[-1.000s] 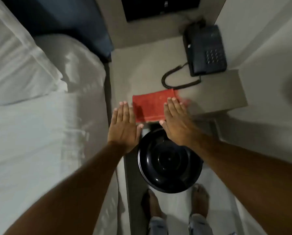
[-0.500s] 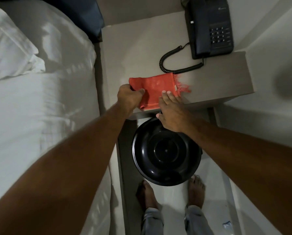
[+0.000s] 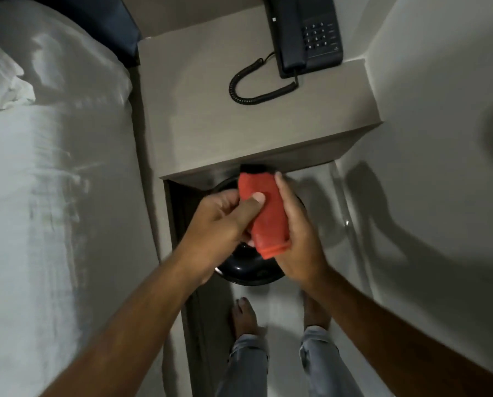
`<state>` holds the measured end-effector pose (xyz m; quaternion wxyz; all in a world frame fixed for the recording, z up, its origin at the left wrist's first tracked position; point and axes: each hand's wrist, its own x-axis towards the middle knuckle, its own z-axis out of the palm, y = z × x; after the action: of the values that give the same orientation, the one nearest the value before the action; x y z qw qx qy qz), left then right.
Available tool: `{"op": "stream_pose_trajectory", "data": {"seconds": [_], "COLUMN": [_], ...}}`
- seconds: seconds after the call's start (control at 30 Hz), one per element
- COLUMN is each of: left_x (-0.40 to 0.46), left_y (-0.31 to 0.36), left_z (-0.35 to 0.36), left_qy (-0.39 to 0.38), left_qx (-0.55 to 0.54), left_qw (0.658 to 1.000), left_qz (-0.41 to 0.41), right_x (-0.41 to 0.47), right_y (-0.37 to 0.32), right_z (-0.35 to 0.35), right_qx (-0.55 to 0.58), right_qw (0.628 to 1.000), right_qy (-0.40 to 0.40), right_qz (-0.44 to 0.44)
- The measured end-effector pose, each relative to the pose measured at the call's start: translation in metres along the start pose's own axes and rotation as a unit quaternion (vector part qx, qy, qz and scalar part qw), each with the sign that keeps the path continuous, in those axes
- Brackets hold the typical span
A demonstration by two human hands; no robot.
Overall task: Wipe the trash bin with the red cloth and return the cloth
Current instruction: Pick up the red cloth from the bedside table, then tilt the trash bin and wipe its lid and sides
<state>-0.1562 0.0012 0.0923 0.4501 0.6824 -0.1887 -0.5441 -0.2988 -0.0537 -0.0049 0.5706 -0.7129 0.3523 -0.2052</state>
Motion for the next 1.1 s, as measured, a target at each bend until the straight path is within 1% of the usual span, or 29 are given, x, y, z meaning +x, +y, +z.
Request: {"op": "stream_pose_trajectory", "data": {"seconds": [0.03, 0.1, 0.17, 0.23, 0.27, 0.33, 0.4, 0.47, 0.5, 0.53, 0.6, 0.67, 0.7, 0.77, 0.83, 0.9, 0.97, 1.1], "left_x": [-0.005, -0.012, -0.015, -0.009, -0.005, -0.001, 0.005, 0.017, 0.024, 0.03, 0.044, 0.056, 0.06, 0.064, 0.068, 0.072, 0.073, 0.072], "left_y": [-0.01, -0.041, -0.08, -0.12, -0.139, -0.174, -0.198, -0.215, -0.221, -0.226, -0.238, -0.256, -0.264, -0.279, -0.294, -0.3, -0.303, -0.305], "left_z": [0.003, 0.012, 0.016, 0.02, 0.022, 0.025, 0.03, 0.034, 0.036, 0.038, 0.042, 0.047, 0.049, 0.056, 0.061, 0.063, 0.063, 0.063], "left_qy": [0.007, 0.041, 0.065, 0.03, 0.014, 0.0, -0.004, -0.006, -0.002, 0.005, 0.015, 0.031, 0.049, 0.088, 0.125, 0.145, 0.164, 0.187], "left_qx": [0.029, 0.145, 0.295, 0.418, 0.466, 0.527, 0.563, 0.602, 0.625, 0.648, 0.696, 0.719, 0.723, 0.721, 0.715, 0.715, 0.715, 0.713], "left_qw": [0.999, 0.987, 0.946, 0.899, 0.876, 0.839, 0.812, 0.779, 0.757, 0.735, 0.679, 0.646, 0.637, 0.63, 0.62, 0.609, 0.6, 0.592], "left_qz": [0.009, 0.052, 0.118, 0.13, 0.125, 0.134, 0.153, 0.174, 0.187, 0.201, 0.231, 0.255, 0.262, 0.275, 0.296, 0.312, 0.319, 0.326], "right_x": [-0.016, -0.048, -0.072, -0.092, -0.104, -0.133, -0.156, -0.174, -0.181, -0.186, -0.193, -0.193, -0.189, -0.171, -0.148, -0.127, -0.111, -0.085], "right_y": [0.001, 0.01, 0.02, 0.036, 0.047, 0.069, 0.086, 0.106, 0.116, 0.123, 0.148, 0.175, 0.191, 0.222, 0.237, 0.248, 0.259, 0.271], "right_z": [-0.006, -0.02, -0.029, -0.036, -0.04, -0.039, -0.032, -0.021, -0.014, -0.006, 0.009, 0.025, 0.031, 0.039, 0.04, 0.039, 0.036, 0.035], "right_qx": [0.072, 0.141, 0.157, 0.185, 0.179, 0.141, 0.128, 0.151, 0.168, 0.181, 0.189, 0.227, 0.239, 0.232, 0.253, 0.293, 0.317, 0.31], "right_qw": [0.997, 0.982, 0.966, 0.936, 0.926, 0.919, 0.912, 0.893, 0.883, 0.875, 0.869, 0.86, 0.859, 0.86, 0.851, 0.844, 0.844, 0.856], "right_qy": [0.02, 0.105, 0.179, 0.274, 0.302, 0.311, 0.31, 0.331, 0.338, 0.337, 0.323, 0.319, 0.312, 0.302, 0.314, 0.321, 0.319, 0.329], "right_qz": [0.022, 0.072, 0.103, 0.119, 0.14, 0.196, 0.238, 0.266, 0.279, 0.296, 0.324, 0.327, 0.328, 0.34, 0.336, 0.315, 0.291, 0.25]}}
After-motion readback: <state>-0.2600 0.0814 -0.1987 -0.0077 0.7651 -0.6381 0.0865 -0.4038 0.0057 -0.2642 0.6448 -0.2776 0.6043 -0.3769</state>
